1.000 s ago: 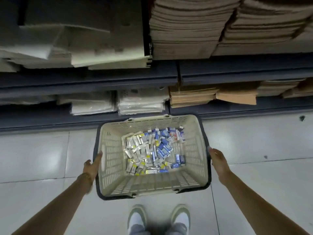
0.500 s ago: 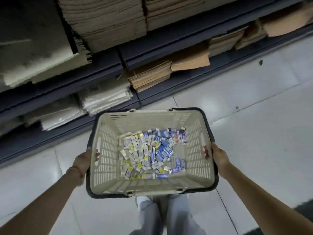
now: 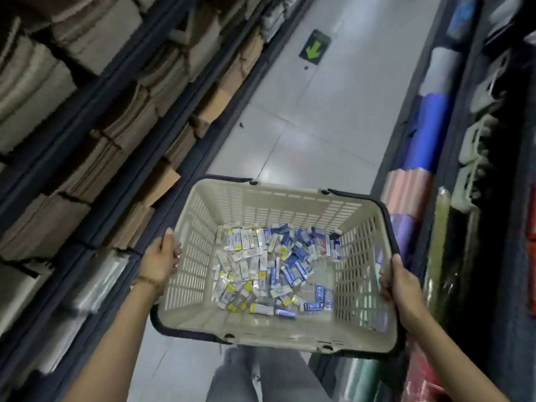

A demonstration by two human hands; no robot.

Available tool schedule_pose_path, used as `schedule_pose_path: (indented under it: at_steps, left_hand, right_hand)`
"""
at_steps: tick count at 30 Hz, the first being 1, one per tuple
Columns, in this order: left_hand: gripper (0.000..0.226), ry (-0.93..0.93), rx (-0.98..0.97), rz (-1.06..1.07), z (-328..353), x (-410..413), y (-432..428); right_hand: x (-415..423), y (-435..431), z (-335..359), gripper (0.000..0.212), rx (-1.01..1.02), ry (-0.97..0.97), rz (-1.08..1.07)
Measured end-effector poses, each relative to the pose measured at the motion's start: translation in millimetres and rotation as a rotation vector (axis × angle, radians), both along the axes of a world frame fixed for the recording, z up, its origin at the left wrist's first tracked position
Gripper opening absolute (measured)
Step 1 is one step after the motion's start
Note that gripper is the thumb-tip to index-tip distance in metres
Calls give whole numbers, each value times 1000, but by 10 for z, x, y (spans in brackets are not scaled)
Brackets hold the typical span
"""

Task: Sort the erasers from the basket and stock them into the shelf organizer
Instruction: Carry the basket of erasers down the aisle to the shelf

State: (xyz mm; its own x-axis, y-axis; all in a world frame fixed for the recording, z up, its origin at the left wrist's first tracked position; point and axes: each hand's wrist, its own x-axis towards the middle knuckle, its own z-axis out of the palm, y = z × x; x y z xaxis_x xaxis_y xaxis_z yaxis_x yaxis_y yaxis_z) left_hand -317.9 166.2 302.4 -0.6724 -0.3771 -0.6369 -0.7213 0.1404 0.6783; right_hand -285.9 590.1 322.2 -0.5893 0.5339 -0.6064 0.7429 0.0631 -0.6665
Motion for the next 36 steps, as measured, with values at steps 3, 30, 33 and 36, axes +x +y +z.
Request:
schedule_pose_path:
  at_steps: [3, 30, 33, 36]
  left_hand:
    - [47, 54, -6, -57, 412, -502, 293]
    - [40, 195, -2, -357, 1717, -6501, 2496]
    - [40, 174, 21, -359, 1664, -7165, 2881]
    - [42, 158, 35, -326, 1605, -7766, 3261]
  right_hand:
    - [-73, 284, 346, 48, 1, 70, -69]
    - [-4652, 1894, 1126, 47, -171, 300, -428]
    - [-5361, 2316, 1120, 47, -175, 297, -426]
    - [-6127, 2780, 1112, 48, -177, 258, -387]
